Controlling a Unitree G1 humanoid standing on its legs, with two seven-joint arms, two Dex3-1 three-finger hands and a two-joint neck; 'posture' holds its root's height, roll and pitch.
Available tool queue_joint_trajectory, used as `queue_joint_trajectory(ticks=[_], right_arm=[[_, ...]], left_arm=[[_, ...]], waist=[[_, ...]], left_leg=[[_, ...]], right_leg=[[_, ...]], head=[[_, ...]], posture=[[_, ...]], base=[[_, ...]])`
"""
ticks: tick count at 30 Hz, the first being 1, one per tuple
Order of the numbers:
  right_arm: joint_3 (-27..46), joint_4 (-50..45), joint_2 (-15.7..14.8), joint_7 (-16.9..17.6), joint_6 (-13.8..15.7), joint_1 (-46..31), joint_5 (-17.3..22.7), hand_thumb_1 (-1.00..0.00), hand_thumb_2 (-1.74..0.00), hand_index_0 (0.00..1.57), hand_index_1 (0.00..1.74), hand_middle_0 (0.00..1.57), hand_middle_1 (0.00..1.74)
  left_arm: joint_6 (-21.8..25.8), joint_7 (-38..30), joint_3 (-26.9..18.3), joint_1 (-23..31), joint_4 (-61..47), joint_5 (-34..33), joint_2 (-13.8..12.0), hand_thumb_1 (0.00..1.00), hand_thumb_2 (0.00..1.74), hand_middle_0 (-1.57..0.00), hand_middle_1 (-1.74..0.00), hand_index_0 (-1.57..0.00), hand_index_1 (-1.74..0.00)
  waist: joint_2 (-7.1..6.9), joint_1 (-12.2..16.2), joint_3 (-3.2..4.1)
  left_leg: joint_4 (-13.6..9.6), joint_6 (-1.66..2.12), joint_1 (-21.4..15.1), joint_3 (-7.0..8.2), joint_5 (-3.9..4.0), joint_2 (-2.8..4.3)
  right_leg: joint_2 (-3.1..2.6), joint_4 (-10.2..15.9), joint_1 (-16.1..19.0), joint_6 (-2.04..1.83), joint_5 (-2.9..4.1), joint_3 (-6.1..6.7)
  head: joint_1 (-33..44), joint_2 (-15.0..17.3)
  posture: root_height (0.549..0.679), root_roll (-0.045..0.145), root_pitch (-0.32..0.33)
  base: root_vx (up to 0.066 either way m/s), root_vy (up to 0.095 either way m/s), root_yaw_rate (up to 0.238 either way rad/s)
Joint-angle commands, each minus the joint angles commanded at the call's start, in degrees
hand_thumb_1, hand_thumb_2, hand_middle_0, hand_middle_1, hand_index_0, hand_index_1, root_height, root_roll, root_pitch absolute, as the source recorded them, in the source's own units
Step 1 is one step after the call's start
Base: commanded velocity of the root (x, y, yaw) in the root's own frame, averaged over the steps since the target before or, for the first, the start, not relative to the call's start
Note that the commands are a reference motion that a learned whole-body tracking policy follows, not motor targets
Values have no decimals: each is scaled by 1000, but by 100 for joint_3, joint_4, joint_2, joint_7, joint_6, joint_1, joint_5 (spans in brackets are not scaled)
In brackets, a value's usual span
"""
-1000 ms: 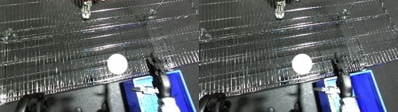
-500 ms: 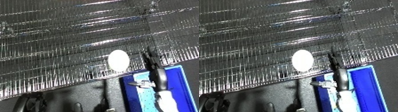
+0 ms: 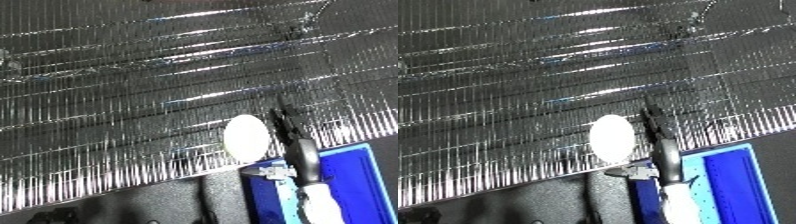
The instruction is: Pick up the object and place it into the box
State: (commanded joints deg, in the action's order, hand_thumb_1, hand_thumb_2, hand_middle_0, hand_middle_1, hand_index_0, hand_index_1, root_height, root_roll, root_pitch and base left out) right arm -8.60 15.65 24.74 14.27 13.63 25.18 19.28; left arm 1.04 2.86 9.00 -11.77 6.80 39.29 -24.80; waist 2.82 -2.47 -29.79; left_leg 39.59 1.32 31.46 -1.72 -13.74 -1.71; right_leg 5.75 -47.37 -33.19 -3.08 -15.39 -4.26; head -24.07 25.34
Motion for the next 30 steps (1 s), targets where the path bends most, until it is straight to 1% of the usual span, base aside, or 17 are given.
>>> queue_joint_trajectory(ticks=[4, 7, 13, 17, 22, 30], right_arm=[[-65, 69, 25, 29, -74, 185, -62, 0, 0, 0, 0, 0, 0], [-135, 140, 50, 24, -107, 328, -79, -150, -261, 235, 261, 235, 261], [-231, 296, 81, 40, -156, 562, 8, -450, -783, 706, 783, 706, 783], [-248, 413, 82, 111, -192, 604, 42, -450, -783, 706, 783, 706, 783], [-233, 443, 114, 200, -184, 569, 81, -450, -783, 706, 783, 706, 783], [-55, 148, 160, 388, -52, 274, 96, -450, -783, 706, 783, 706, 783]], left_arm=[[-30, -44, 45, -56, -25, 30, -18, 1000, 1740, -1570, -1740, -1570, -1740], [-34, -53, 74, -88, -39, 68, -44, 1000, 1740, -1570, -1740, -1570, -1740], [-48, -64, 125, -127, -61, 124, -70, 1000, 1740, -1570, -1740, -1570, -1740], [-40, -63, 142, -123, -67, 156, -80, 1000, 1740, -1570, -1740, -1570, -1740], [13, -27, 127, -82, -67, 207, -108, 1000, 1740, -1570, -1740, -1570, -1740], [74, 36, 56, 21, -62, 234, -103, 1000, 1740, -1570, -1740, -1570, -1740]], waist=[[22, -35, 0], [39, -64, 0], [65, -106, 0], [78, -115, 0], [66, -104, 0], [-11, -10, 0]], left_leg=[[7, -18, 84, -22, -15, -27], [18, -29, 139, -32, -25, -41], [42, -46, 215, -47, -50, -71], [18, -60, 192, -51, -59, -76], [-124, -72, 52, -50, -38, -69], [-452, -87, -391, -78, 26, -4]], right_leg=[[2, -44, -105, 3, -13, -10], [9, -76, -174, 7, -17, -29], [12, -121, -261, 22, -30, -59], [15, -117, -263, 29, -32, -63], [5, 21, -144, 28, -9, -63], [-32, 328, 245, 8, 44, -47]], head=[[-96, -213], [-171, -325], [-299, -305], [-340, -349], [-379, -353], [-444, -164]], posture=[[631, 45, 99], [630, 44, 107], [628, 43, 118], [628, 43, 119], [632, 43, 118], [639, 42, 92]], base=[[19, 1, 56], [9, 1, 47], [3, 1, 39], [1, 7, 21], [-25, 9, -17], [-41, 0, -70]])
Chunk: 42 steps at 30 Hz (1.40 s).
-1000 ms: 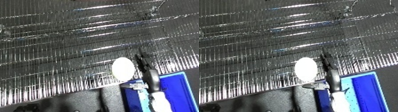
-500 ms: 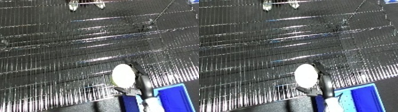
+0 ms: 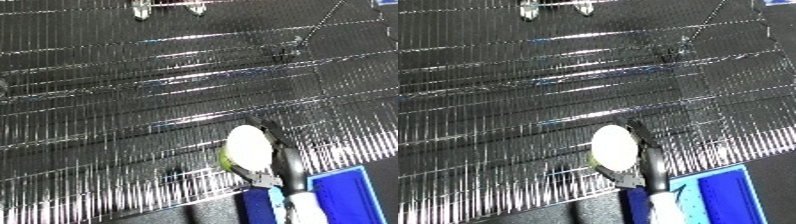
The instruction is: Pick up the object and place it into the box
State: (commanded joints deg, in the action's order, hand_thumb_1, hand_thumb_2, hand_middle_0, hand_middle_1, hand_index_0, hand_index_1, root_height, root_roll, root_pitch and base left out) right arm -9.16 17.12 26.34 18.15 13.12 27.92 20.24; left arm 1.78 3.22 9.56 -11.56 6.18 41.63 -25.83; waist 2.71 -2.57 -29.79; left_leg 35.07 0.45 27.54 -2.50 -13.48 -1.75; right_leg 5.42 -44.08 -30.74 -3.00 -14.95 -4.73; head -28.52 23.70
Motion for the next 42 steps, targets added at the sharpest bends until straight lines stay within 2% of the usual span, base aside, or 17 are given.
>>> queue_joint_trajectory(ticks=[7, 15, 19, 24, 28, 31, 36, 41, 42], right_arm=[[353, -685, 12, 176, 253, -537, -84, -450, -783, 706, 783, 706, 783], [776, -1414, -104, 326, 653, -1321, -132, -450, -783, 706, 783, 706, 783], [916, -1590, -183, 478, 842, -1646, -135, -450, -783, 706, 783, 706, 783], [1094, -1711, -231, 719, 919, -1985, -224, -450, -783, 706, 783, 706, 783], [1269, -1690, -237, 1081, 834, -2234, -193, -450, -783, 706, 783, 706, 783], [1412, -1567, -216, 1305, 781, -2386, -69, -450, -783, 706, 783, 706, 783], [1701, -1212, -115, 1258, 892, -2593, 265, -450, -783, 706, 783, 706, 783], [1893, -887, 32, 1294, 968, -2620, 537, -450, -783, 706, 783, 706, 783], [1914, -829, 50, 1309, 980, -2620, 580, -400, -696, 628, 696, 628, 696]], left_arm=[[123, 140, -142, 225, 65, -13, 28, 1000, 1740, -1570, -1740, -1570, -1740], [138, 270, -352, 478, 42, -25, 67, 1000, 1740, -1570, -1740, -1570, -1740], [127, 326, -410, 564, 45, -28, 87, 1000, 1740, -1570, -1740, -1570, -1740], [145, 373, -456, 678, 93, -23, 141, 1000, 1740, -1570, -1740, -1570, -1740], [200, 371, -491, 762, 132, 20, 176, 1000, 1740, -1570, -1740, -1570, -1740], [304, 339, -490, 788, 201, 101, 229, 1000, 1740, -1570, -1740, -1570, -1740], [514, 305, -424, 813, 353, 221, 388, 1000, 1740, -1570, -1740, -1570, -1740], [650, 306, -297, 705, 478, 311, 504, 1000, 1740, -1570, -1740, -1570, -1740], [668, 304, -271, 679, 501, 324, 523, 1000, 1740, -1570, -1740, -1570, -1740]], waist=[[-92, 162, 0], [-177, 382, 5], [-199, 482, 92], [-184, 634, 221], [-129, 812, 299], [-39, 972, 323], [187, 1247, 325], [380, 1416, 322], [406, 1443, 325]], left_leg=[[-309, 22, -518, 45, 43, 108], [-520, 54, -1058, 177, 40, 217], [-630, 67, -1275, 257, 41, 251], [-757, 98, -1488, 376, 38, 300], [-927, 119, -1670, 514, 64, 324], [-1078, 134, -1795, 613, 108, 325], [-1268, 169, -1983, 786, 166, 290], [-1365, 209, -2063, 904, 200, 231], [-1377, 214, -2073, 918, 204, 223]], right_leg=[[-51, 313, 466, -40, 27, 63], [-88, 633, 1003, -80, 42, 176], [-71, 817, 1230, -95, 68, 210], [-44, 1031, 1427, -98, 113, 260], [-31, 1197, 1513, -116, 169, 346], [-28, 1278, 1535, -127, 188, 423], [-26, 1350, 1561, -123, 179, 547], [3, 1459, 1558, -123, 215, 611], [5, 1474, 1556, -122, 220, 620]], head=[[-1, 279], [-24, 269], [-247, 200], [-621, 170], [-1289, 267], [-1662, 282], [-2096, 200], [-2431, 122], [-2471, 131]], posture=[[646, 42, 55], [653, 46, 11], [657, 50, 1], [662, 54, -5], [664, 59, -4], [665, 63, -3], [666, 70, -4], [667, 80, 0], [668, 82, 1]], base=[[-57, 5, -159], [-41, 8, -182], [-35, 9, -150], [-36, 30, -155], [-49, 74, -197], [-46, 132, -227], [-21, 162, -192], [-36, 112, -82], [-34, 78, -53]])
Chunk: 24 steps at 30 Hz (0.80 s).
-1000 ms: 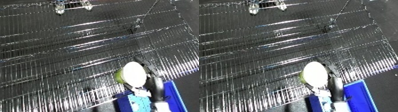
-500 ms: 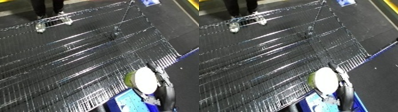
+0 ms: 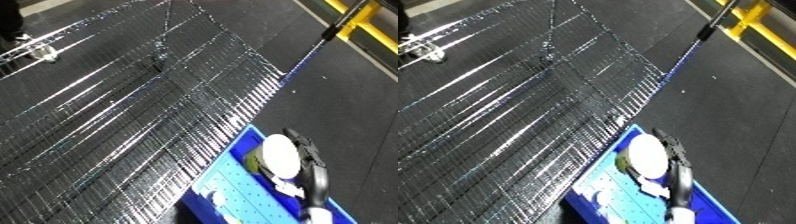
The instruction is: Pick up the object and place it into the box
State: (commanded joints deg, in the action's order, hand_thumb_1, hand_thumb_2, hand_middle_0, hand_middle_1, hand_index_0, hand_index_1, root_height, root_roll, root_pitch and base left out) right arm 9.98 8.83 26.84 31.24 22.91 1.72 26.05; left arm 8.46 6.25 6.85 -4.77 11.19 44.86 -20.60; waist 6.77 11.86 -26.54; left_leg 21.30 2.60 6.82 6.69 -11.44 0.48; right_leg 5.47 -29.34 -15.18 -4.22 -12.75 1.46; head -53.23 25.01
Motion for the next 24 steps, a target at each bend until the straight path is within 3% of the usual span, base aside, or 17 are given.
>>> queue_joint_trajectory(ticks=[8, 16, 24], right_arm=[[103, 523, 61, -264, 172, -41, 460, 0, 0, 0, 0, 0, 0], [112, 695, 40, -343, 189, -52, 555, 0, 0, 0, 0, 0, 0], [11, 569, 32, -814, 102, -134, 410, 0, 0, 0, 0, 0, 0]], left_arm=[[81, -13, 130, -140, 167, 36, 113, 1000, 1740, -1570, -1740, -1570, -1740], [83, -68, 186, -200, 225, 67, 149, 1000, 1740, -1570, -1740, -1570, -1740], [80, 10, 169, -105, 213, 109, 157, 1000, 1740, -1570, -1740, -1570, -1740]], waist=[[120, 110, 64], [170, 121, 104], [154, 71, 121]], left_leg=[[-98, 27, -82, 49, 20, -27], [-196, 37, -107, 21, 72, -47], [-249, 56, -130, -34, 121, -43]], right_leg=[[15, 133, 23, -8, 51, 48], [10, 198, 26, -7, 85, 40], [14, 258, 74, 16, 104, 8]], head=[[-84, 1], [-53, 89], [332, 297]], posture=[[669, 87, 6], [670, 87, 10], [671, 88, 8]], base=[[-12, 38, -16], [-6, 6, 16], [20, -3, 37]])
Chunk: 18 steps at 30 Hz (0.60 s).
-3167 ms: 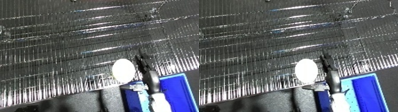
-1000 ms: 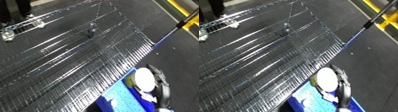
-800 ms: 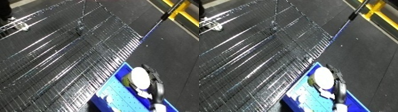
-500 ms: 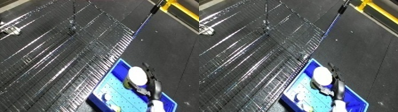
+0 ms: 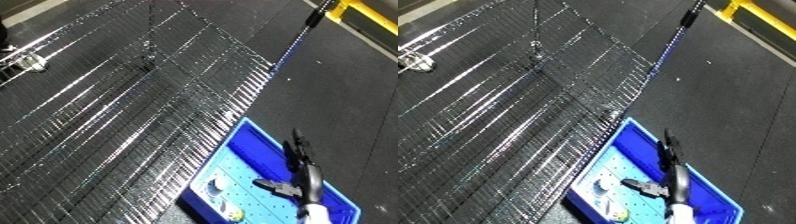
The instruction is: Pick up the object and place it into the box
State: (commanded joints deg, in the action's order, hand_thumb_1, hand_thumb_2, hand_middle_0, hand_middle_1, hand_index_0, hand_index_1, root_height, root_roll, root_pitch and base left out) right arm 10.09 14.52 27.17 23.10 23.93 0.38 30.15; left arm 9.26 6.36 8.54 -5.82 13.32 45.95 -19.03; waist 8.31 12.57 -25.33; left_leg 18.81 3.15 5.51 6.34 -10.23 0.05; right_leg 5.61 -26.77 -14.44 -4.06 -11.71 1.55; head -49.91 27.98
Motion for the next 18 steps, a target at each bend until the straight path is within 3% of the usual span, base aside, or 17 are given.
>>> queue_joint_trajectory(ticks=[10, 18], right_arm=[[-450, -779, -173, -493, -89, 133, -353, 0, 0, 0, 0, 0, 0], [-669, -1110, -181, -875, -328, 328, -562, 0, 0, 0, 0, 0, 0]], left_arm=[[-145, -18, 50, 4, -86, -109, -11, 1000, 1740, -1570, -1740, -1570, -1740], [-241, 73, 13, 50, -59, -186, -24, 1000, 1740, -1570, -1740, -1570, -1740]], waist=[[-215, -256, 46], [-330, -499, 96]], left_leg=[[17, -20, 35, -215, 25, 25], [120, 16, 32, -379, 16, 48]], right_leg=[[-33, -31, 105, 52, -52, -107], [12, -18, 296, 107, -73, -267]], head=[[748, 171], [1331, 374]], posture=[[671, 85, -2], [672, 85, -24]], base=[[26, -51, 102], [45, -51, 131]])
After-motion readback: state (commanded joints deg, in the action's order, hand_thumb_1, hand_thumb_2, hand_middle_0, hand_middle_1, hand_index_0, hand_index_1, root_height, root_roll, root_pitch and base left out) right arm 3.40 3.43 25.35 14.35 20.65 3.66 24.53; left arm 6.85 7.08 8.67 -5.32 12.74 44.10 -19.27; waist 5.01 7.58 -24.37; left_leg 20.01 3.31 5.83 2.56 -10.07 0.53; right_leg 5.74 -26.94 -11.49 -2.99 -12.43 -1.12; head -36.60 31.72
